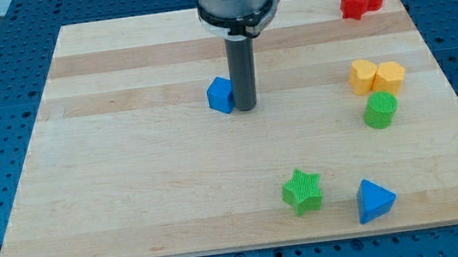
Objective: Move the blue triangle to the bottom left of the blue cube
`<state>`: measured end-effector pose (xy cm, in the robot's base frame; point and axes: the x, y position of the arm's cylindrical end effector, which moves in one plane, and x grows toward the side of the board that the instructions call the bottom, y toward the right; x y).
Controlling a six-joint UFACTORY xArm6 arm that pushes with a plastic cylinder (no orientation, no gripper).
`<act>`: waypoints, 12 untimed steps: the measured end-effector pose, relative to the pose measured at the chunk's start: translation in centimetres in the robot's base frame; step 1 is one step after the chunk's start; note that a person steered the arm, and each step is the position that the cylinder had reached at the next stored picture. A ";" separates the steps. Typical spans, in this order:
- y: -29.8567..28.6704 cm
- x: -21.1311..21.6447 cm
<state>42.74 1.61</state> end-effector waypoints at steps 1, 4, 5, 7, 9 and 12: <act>5.5 2.1; 19.6 11.4; 23.0 16.5; 22.5 19.1; 17.5 19.1; 9.1 14.0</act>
<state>56.78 10.68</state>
